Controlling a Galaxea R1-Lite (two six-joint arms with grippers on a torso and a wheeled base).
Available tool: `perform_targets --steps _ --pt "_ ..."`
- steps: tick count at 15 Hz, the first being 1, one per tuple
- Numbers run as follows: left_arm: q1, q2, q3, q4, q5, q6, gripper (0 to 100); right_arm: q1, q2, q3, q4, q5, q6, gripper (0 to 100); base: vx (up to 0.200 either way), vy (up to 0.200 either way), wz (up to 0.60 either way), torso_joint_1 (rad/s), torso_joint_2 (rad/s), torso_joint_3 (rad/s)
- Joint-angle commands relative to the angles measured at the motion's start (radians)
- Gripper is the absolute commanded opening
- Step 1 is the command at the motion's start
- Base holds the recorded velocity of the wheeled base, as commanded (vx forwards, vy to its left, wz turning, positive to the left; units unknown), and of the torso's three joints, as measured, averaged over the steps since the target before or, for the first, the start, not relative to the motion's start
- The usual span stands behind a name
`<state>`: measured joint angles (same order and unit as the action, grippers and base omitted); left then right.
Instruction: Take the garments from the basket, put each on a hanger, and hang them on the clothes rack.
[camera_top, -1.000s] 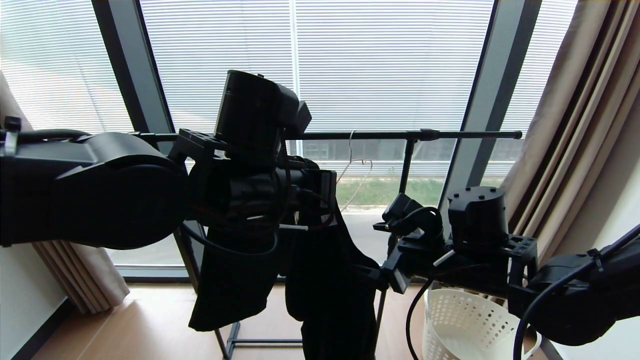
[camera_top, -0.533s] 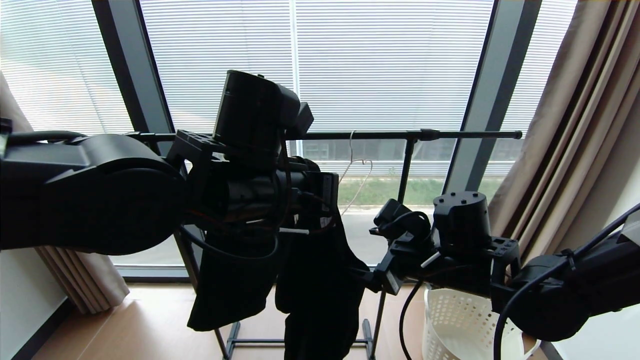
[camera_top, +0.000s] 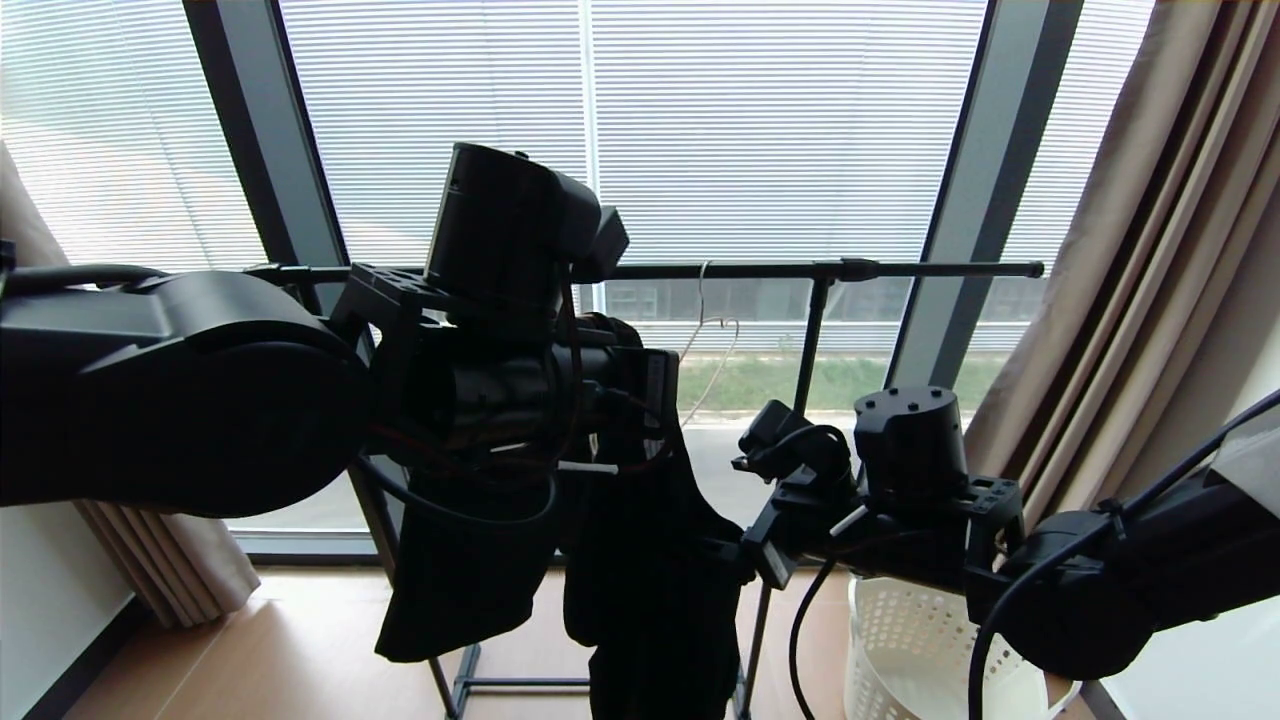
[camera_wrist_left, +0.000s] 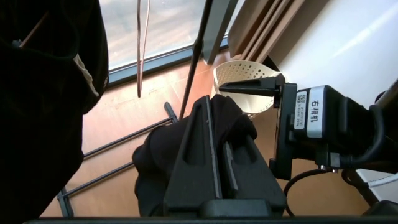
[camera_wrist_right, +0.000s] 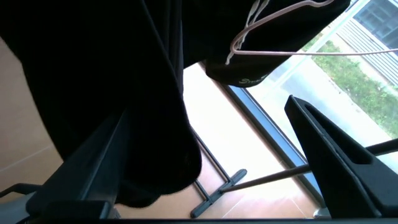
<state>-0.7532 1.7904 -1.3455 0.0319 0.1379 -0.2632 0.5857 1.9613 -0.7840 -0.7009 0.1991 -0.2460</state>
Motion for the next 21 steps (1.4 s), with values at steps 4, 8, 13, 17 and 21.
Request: perform_targets --steps 4,8,13,17,21 --pt "0.002 0.0 0.003 0.002 0.002 0.001 0 -0.001 0.007 -0.004 -0.025 -0.038 0.019 0 0.0 0.0 0.0 0.0 0.0 0.0" --pt "0.029 -0.006 0.069 0.002 0.002 0.002 0 -0.037 -0.053 -0.004 -0.023 -0.041 0.019 0 0.0 0.0 0.0 0.0 0.0 0.0" --pt "0.043 -0.005 0.151 -0.003 0.002 0.024 0 -0.087 -0.094 -0.017 -0.02 -0.041 0.017 0 0.0 0.0 0.0 0.0 0.0 0.0" --pt "0.04 -0.022 0.218 -0.003 0.0 0.059 100 -0.092 -0.099 -0.018 -0.022 -0.044 0.016 0 0.0 0.0 0.0 0.0 0.0 0.0" --pt "0.055 -0.128 0.375 -0.006 -0.063 0.096 100 -0.121 -0.151 -0.015 -0.012 -0.058 0.017 0 0.0 0.0 0.0 0.0 0.0 0.0"
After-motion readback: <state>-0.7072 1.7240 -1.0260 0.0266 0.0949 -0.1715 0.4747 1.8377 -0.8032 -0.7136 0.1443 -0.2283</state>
